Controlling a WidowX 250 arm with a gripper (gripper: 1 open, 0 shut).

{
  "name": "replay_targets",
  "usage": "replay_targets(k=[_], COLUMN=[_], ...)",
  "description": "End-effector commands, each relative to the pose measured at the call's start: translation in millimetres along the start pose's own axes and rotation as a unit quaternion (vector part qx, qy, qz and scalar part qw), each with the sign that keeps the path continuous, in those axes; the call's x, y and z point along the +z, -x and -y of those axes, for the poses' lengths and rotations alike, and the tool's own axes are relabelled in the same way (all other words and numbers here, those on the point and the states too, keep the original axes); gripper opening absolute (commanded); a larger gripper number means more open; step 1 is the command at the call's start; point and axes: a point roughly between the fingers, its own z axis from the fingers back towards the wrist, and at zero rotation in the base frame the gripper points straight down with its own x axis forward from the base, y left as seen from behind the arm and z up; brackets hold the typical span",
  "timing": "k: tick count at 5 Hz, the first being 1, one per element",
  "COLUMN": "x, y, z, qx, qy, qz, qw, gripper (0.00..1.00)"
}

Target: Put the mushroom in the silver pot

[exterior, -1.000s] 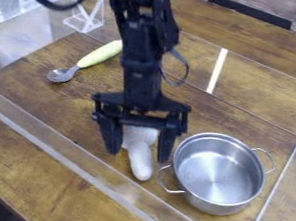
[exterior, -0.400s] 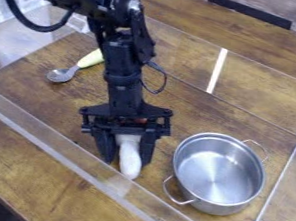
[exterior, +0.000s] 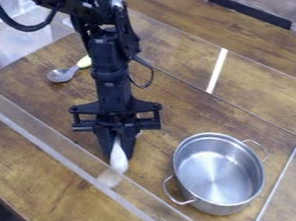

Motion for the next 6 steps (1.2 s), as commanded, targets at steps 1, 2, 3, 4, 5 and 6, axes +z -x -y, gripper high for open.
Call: replay_targets(k=[1, 2, 3, 4, 5, 6], x=[20.9, 16.5, 10.3, 9.0, 7.9, 6.9], y=[-8.4, -8.9, -7.7, -6.3, -5.9, -6.7], z=[16, 30, 38, 42, 46, 49], qx=[-0.005, -0.012, 0.019, 0.046, 0.075, 0.067], qy=[0.019, 0.020, 0.023, 0.024, 0.031, 0.027], qz=[0.025, 0.017, 0.018, 0.017, 0.018, 0.013], qw=[0.9995, 0.9996, 0.9994, 0.9985, 0.9966, 0.9973], gripper=[0.00, 0.00, 0.00, 1.00, 1.00, 0.00])
